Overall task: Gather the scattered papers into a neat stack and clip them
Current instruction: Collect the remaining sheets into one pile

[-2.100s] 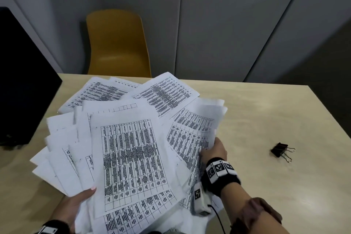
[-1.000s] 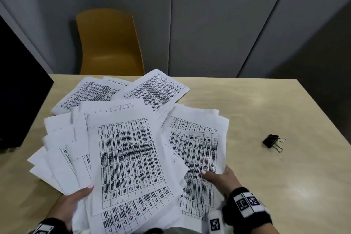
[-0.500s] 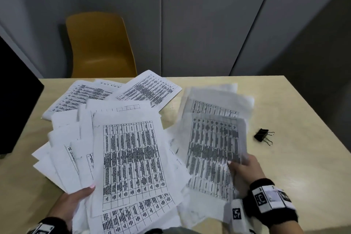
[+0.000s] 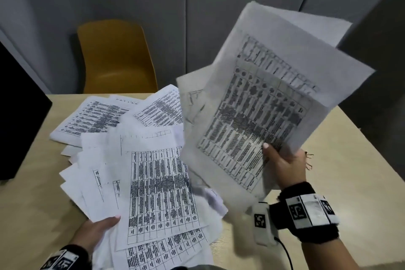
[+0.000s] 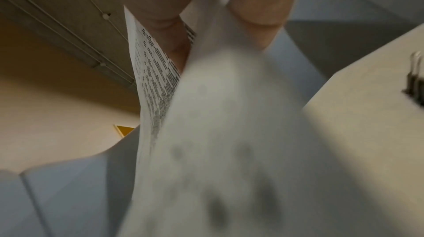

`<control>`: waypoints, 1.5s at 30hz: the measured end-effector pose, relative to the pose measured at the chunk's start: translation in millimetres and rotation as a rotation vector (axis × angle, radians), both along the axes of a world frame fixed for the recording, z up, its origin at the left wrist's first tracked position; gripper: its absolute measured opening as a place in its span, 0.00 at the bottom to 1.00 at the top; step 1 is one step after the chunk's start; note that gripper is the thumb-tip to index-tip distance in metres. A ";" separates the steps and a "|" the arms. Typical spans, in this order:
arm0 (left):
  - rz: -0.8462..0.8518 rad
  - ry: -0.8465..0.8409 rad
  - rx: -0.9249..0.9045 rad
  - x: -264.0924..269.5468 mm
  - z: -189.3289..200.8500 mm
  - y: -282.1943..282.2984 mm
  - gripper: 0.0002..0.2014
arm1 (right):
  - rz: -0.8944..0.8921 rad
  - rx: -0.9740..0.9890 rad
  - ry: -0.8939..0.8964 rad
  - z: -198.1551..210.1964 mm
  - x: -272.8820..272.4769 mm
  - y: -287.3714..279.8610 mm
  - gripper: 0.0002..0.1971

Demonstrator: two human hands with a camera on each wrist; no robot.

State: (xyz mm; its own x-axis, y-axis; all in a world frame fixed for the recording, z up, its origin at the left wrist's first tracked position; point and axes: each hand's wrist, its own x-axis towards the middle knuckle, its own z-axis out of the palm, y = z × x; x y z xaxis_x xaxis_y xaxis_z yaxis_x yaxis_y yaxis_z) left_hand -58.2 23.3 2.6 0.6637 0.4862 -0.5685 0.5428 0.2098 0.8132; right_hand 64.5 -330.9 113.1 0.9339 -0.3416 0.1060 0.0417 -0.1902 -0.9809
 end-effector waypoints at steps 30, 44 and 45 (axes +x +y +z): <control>-0.037 -0.104 0.008 -3.5 -13.8 -7.5 0.10 | 0.598 -0.647 0.564 -100.6 -30.9 87.5 0.13; -0.258 -0.147 -0.176 12.1 19.9 -13.7 0.10 | 0.626 0.238 0.744 -90.4 -14.3 34.4 0.23; -0.290 -0.151 -0.157 17.0 19.7 -15.4 0.12 | 0.672 0.134 0.794 -87.6 -15.5 30.4 0.12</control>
State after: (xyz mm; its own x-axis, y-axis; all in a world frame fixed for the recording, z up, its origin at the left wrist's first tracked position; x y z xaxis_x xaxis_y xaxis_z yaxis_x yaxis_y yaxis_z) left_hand -41.2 7.9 22.3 0.8433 0.1799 -0.5064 0.4744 0.1937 0.8587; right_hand 49.0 -300.5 25.5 0.7201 0.3098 -0.6209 -0.5666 -0.2541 -0.7838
